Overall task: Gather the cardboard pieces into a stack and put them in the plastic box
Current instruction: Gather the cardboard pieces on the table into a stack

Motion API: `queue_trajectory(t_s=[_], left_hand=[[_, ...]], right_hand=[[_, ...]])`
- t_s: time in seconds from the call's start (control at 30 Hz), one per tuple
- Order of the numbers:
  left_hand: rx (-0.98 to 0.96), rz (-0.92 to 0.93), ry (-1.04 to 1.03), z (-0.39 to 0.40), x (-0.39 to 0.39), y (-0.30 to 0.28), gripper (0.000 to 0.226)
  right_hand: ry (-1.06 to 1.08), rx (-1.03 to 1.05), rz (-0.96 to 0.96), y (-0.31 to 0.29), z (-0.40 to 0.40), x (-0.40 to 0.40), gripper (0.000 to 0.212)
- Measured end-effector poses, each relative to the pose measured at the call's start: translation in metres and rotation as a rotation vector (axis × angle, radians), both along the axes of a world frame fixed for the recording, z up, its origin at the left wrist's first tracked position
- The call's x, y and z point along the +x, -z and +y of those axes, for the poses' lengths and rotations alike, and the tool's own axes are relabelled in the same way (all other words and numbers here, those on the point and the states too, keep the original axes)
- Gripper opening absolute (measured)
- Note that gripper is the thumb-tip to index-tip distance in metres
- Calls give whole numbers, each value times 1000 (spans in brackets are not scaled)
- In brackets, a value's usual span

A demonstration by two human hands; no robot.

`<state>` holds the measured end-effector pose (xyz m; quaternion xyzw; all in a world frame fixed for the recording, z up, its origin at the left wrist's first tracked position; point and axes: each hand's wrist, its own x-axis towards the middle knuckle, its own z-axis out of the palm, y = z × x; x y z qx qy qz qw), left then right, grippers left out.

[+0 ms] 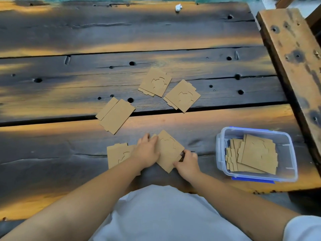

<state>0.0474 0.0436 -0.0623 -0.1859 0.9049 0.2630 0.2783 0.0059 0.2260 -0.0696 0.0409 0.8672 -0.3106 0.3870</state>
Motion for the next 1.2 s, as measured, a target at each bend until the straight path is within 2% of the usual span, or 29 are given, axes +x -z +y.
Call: queue_trajectory(t_s=[0.13, 0.27, 0.43, 0.57, 0.7, 0.93, 1.07, 1.2], left_hand=[[33, -65, -4, 6, -2, 0, 65], [130, -73, -222, 1, 1, -3, 52], [193, 29, -420, -10, 18, -9, 32], [210, 86, -563, -22, 46, -11, 27], [154, 87, -684, -39, 77, -11, 40], [59, 42, -867, -57, 114, -7, 58], [72, 49, -834, -66, 119, -4, 50], [216, 28, -1016, -76, 118, -2, 35]], right_hand=[[259, -167, -153, -1, -7, 7, 49], [452, -218, -234, -1, -9, -2, 54], [275, -172, -135, -4, -11, -15, 33], [97, -139, -79, -8, -35, -7, 37], [-17, -166, -110, -5, -65, 14, 32], [-149, -151, -124, 4, -109, 47, 46], [-185, -122, -143, 7, -116, 55, 50], [-179, -112, -184, 8, -119, 50, 46]])
